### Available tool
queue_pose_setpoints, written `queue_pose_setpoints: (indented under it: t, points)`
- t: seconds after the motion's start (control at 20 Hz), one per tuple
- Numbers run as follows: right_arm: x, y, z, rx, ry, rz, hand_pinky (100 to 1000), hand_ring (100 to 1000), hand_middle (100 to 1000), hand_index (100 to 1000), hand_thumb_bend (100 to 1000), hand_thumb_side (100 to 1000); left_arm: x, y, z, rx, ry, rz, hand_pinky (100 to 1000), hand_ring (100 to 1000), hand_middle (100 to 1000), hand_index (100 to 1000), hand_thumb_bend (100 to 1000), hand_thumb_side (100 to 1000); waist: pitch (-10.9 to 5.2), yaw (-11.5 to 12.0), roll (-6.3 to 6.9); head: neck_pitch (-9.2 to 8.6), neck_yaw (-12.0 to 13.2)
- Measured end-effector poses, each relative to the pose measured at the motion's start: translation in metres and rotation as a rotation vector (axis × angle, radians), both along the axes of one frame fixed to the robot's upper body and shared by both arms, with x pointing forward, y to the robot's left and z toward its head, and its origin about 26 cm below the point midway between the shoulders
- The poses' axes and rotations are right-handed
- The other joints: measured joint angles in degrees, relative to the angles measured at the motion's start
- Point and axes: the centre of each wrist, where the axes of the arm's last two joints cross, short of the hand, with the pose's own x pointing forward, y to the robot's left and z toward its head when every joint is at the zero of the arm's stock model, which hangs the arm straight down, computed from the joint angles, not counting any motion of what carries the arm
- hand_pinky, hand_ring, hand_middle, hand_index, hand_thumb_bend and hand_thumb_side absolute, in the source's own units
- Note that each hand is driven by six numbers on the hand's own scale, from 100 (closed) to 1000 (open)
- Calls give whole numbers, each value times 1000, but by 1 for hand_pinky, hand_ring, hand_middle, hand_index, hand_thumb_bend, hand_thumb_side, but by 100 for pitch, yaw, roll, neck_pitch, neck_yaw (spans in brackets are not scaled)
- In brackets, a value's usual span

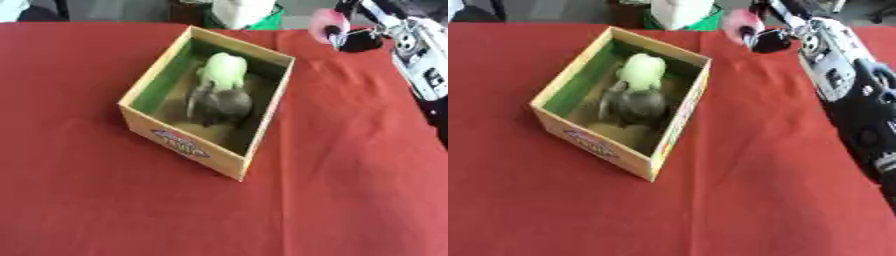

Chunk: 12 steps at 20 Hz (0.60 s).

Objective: Pick up objects on the table and place them in the box.

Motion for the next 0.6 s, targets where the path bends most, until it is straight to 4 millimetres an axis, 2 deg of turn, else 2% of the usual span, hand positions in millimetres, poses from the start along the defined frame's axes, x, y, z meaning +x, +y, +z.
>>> queue_pose_setpoints:
  t: [0.35, 0.6]
  points:
    - [-21, 37, 28, -29, -52, 150, 736, 1000, 409, 461, 100, 100, 0, 0, 0, -2, 1, -7, 756, 751, 764, 831, 306, 997, -119, -17, -14, 180, -20]
    - [-31, 75, 30, -61, -40, 270, 736, 1000, 411, 464, 100, 100, 0, 0, 0, -8, -7, -13, 755, 751, 763, 830, 310, 994, -174, 3, -15, 251, -80]
